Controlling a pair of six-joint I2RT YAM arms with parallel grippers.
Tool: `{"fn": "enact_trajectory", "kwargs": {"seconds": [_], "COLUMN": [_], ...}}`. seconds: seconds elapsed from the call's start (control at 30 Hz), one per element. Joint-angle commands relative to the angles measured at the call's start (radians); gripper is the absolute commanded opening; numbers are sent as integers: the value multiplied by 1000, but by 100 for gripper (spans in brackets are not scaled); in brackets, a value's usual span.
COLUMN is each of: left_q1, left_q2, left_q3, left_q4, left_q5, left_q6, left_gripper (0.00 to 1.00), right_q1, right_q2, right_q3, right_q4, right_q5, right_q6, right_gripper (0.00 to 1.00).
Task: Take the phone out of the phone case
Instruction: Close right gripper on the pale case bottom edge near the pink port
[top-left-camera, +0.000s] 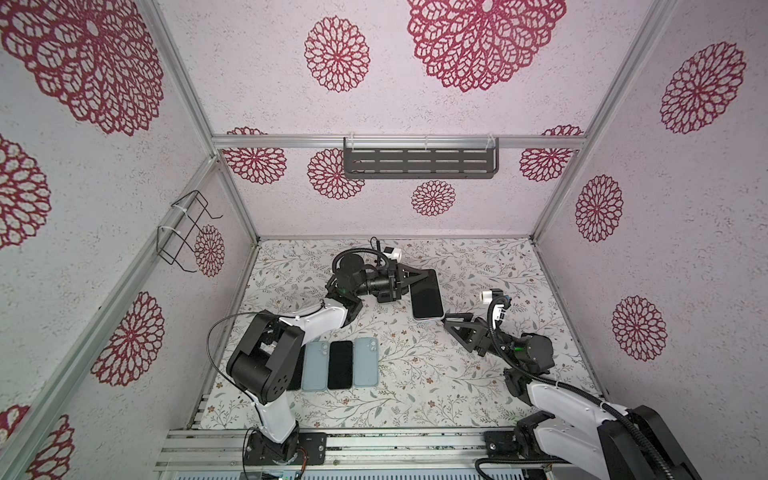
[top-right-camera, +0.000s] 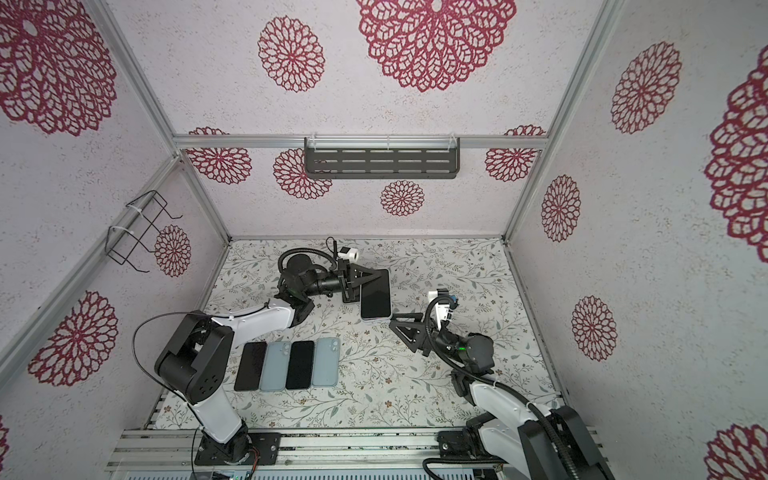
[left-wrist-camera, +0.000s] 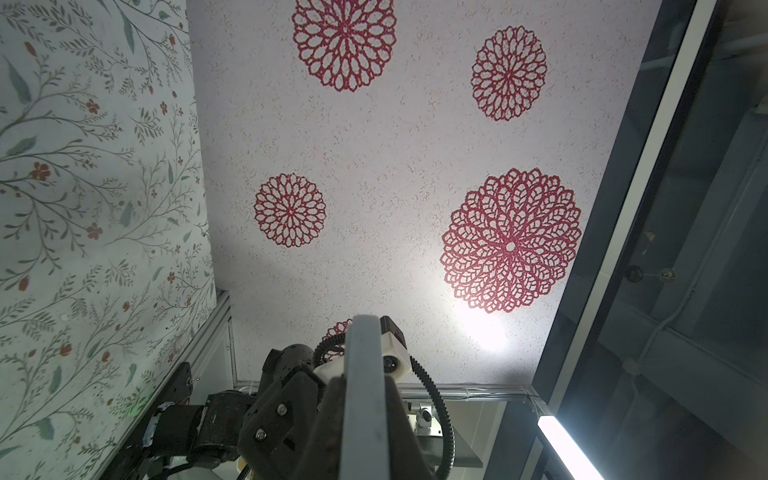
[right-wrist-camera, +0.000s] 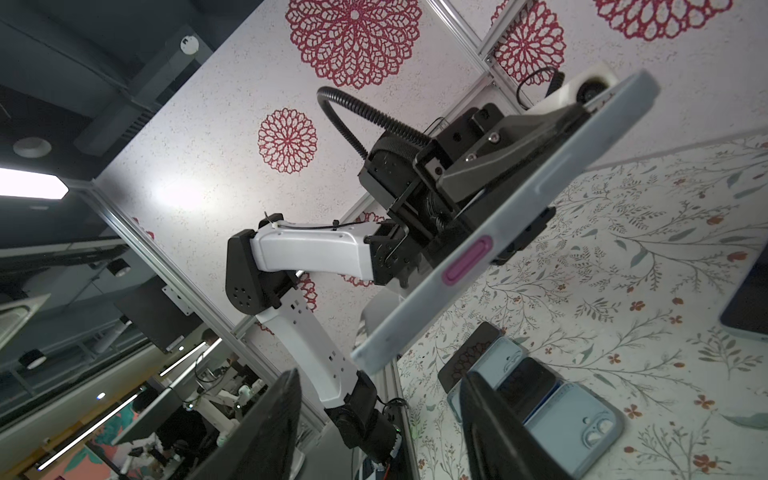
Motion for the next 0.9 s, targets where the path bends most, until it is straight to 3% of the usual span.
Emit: {"fn": "enact_trajectory", "kwargs": {"seconds": [0.0,0.1,0.33,0.7,0.87], "left_q1": [5,5,5,8,12], "left_q2": [-31,-34,-41,-48,-46], "left_q3": [35,31,27,19,9], "left_q4": [41,45,45,62,140], "left_q5": [6,4,2,-1,-4], "left_q6": [-5,-5,-5,-16,-77], "left_gripper": [0,0,0,0,0], "right_q1": [7,12,49,95,106], "right_q2": [48,102,101,124,129], "right_q3": [40,58,65,62,75], "right_q4": [179,258,259,259,258], "right_q5": [54,64,101,128,137], "right_q6": [173,233,226,202,177], "right_gripper": [59,52,46,16,9]}}
